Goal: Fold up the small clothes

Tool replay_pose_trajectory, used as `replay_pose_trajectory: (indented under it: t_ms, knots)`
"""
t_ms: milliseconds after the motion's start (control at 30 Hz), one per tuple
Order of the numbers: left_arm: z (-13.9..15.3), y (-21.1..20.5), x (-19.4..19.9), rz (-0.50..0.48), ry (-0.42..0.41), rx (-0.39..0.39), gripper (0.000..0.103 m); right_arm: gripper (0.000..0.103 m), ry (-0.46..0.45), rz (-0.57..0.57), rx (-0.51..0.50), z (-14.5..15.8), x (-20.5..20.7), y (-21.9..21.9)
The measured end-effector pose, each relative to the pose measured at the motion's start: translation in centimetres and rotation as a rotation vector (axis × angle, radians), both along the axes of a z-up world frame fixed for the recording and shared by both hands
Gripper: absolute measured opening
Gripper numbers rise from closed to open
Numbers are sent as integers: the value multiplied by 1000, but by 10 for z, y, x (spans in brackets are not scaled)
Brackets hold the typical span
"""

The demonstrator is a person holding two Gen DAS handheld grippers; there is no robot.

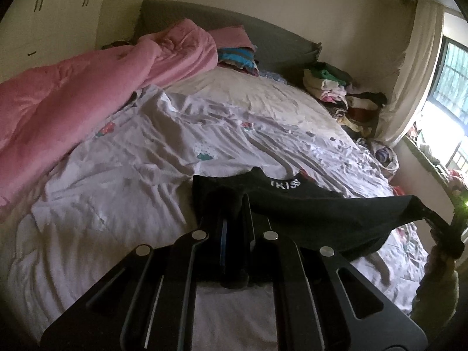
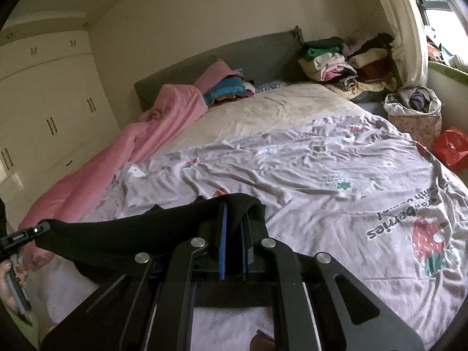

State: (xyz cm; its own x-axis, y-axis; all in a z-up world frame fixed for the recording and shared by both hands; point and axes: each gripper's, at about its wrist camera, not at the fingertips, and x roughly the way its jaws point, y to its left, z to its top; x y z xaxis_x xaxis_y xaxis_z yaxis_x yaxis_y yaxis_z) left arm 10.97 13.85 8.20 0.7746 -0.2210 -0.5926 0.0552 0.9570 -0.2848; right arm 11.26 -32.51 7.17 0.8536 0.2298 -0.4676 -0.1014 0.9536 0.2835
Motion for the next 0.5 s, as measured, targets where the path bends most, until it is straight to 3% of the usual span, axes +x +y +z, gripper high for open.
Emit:
replay_pose_trajectory:
  t_ms: [500]
  knots:
    - [-23, -3, 36, 16, 33, 61, 2, 7, 50, -39, -58, -23, 40, 10]
